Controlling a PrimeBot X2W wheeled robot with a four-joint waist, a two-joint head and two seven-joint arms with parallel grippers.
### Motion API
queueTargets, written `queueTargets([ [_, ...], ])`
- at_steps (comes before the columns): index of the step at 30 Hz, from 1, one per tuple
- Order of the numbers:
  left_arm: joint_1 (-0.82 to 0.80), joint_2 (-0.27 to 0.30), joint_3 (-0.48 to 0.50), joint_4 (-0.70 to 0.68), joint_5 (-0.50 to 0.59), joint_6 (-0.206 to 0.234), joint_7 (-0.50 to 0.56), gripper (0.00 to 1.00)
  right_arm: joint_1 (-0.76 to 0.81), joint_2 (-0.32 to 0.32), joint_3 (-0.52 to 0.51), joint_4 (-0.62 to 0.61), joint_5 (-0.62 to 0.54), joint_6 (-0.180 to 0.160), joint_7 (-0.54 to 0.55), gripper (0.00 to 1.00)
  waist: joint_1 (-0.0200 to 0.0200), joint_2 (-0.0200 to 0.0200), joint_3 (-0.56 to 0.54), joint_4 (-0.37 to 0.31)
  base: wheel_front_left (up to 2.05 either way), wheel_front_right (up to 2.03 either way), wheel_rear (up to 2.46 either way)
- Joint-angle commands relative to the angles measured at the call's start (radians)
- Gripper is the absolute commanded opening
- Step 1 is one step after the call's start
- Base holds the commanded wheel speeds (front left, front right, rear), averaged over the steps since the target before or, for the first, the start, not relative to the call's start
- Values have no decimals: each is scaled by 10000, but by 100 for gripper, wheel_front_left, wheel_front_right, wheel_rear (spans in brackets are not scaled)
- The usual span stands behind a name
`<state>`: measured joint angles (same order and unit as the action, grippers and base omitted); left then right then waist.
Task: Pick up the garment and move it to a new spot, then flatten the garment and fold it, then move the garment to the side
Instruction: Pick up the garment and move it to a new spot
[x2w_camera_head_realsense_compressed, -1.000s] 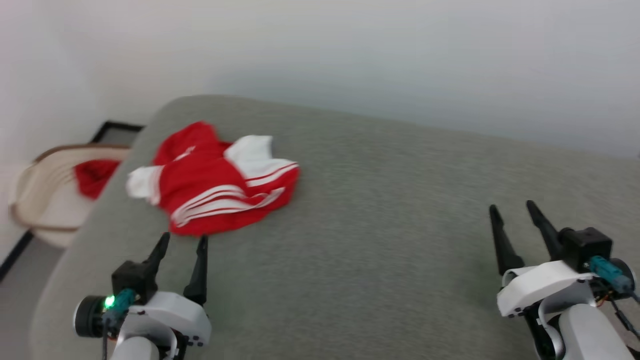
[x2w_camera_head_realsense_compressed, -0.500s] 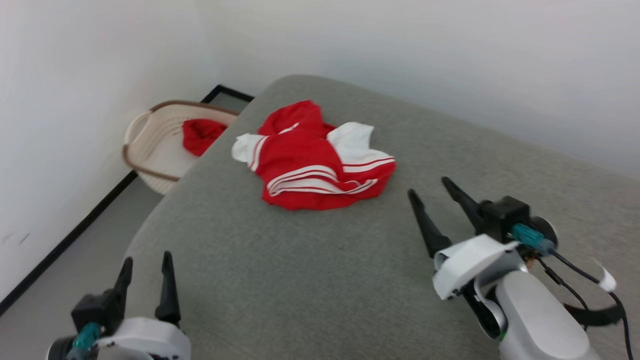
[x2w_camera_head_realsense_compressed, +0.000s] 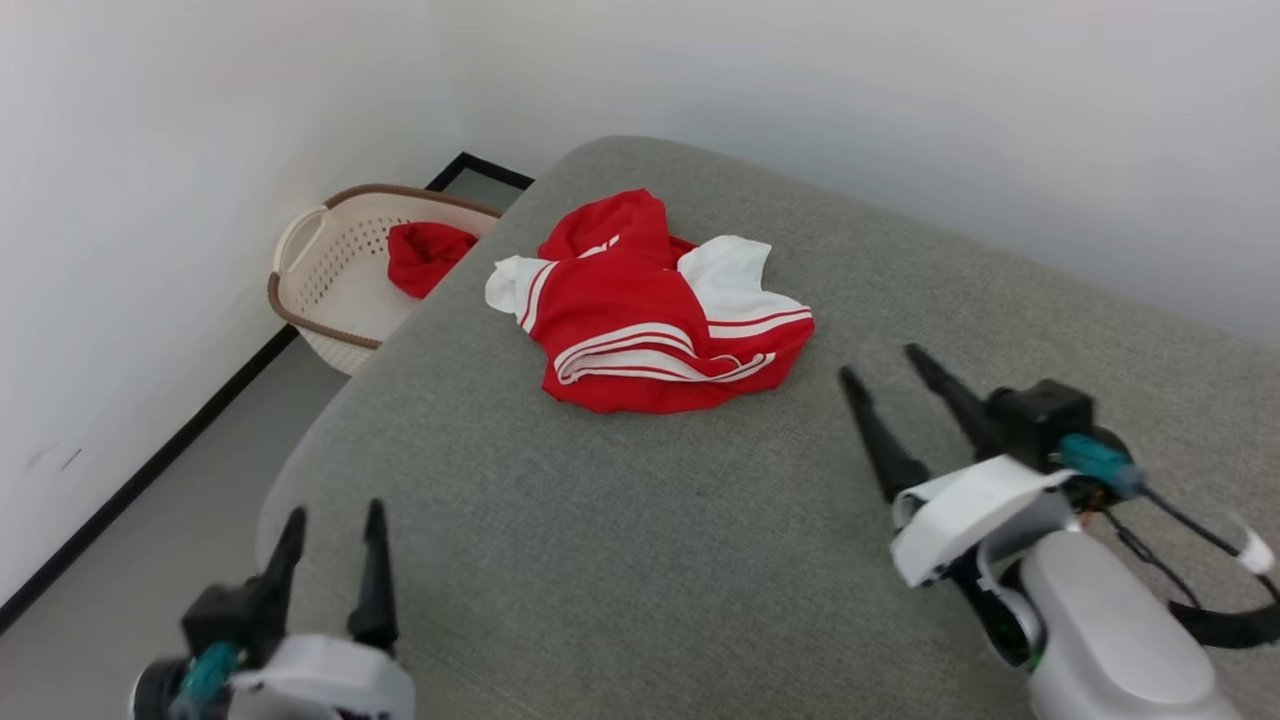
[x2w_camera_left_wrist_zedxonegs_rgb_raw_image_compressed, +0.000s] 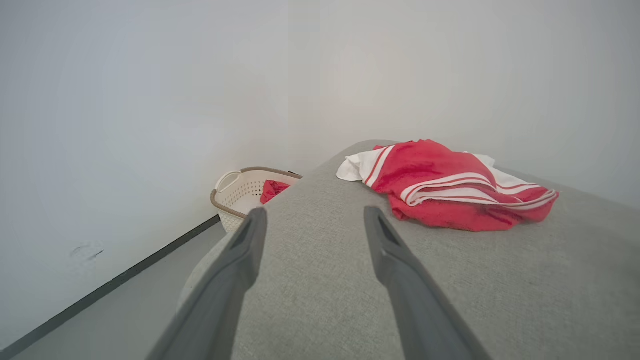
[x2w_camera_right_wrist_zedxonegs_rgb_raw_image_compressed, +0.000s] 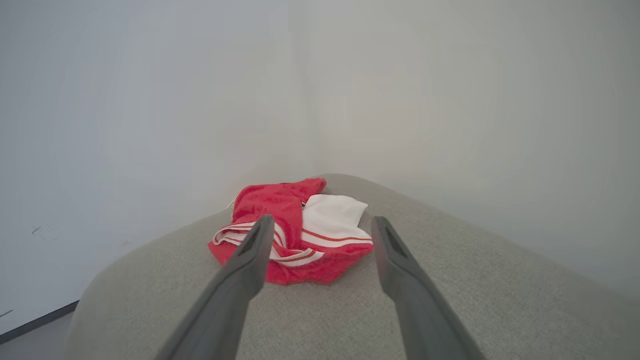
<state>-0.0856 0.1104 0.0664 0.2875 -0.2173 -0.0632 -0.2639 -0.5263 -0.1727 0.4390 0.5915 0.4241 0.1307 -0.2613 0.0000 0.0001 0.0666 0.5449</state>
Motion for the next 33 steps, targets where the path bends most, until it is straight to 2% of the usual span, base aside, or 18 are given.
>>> queueTargets([
  [1, -387, 159, -182, 134, 157, -133, 85, 100, 309, -60, -313, -156, 8, 1, -44, 100, 0, -1, -63, -76, 0, 0, 0],
  [6, -1419, 543, -839, 670, 386, -420, 444, 100, 1045, -14, -1125, -674, -242, 1, -46, 100, 0, -1, -197, -380, 0, 0, 0],
  [12, -3462, 1090, -854, 1568, -323, -607, 624, 100, 800, 269, -1438, -1245, -724, 1, -46, 100, 0, -1, 781, -2480, 0, 0, 0],
  [16, -5179, 1584, -772, 2654, -1112, -678, 785, 100, 401, 374, -1469, -1519, -891, 1, -46, 100, 0, -1, 1563, -3675, 0, 0, 0],
  [18, -6024, 2104, -1015, 3258, -1114, -669, 871, 100, 267, 367, -1469, -1601, -923, 1, -46, 100, 0, -1, 1918, -4237, 0, 0, 0],
  [22, -7418, 2871, -1435, 4515, -2020, -672, 1444, 100, 59, 432, -1573, -1799, -953, 1, -44, 100, 0, -1, 2517, -5263, 0, 0, 0],
  [26, -8293, 3493, -2167, 5657, -3180, -673, 2925, 100, 101, 525, -1726, -1992, -976, 1, -29, 100, 0, -1, 2848, -6003, 0, 0, 0],
  [33, -8509, 4348, -3826, 6521, -5236, -675, 6926, 100, 373, 617, -1923, -2276, -1011, 1, -27, 100, 0, -1, 3040, -6639, 0, 0, 0],
])
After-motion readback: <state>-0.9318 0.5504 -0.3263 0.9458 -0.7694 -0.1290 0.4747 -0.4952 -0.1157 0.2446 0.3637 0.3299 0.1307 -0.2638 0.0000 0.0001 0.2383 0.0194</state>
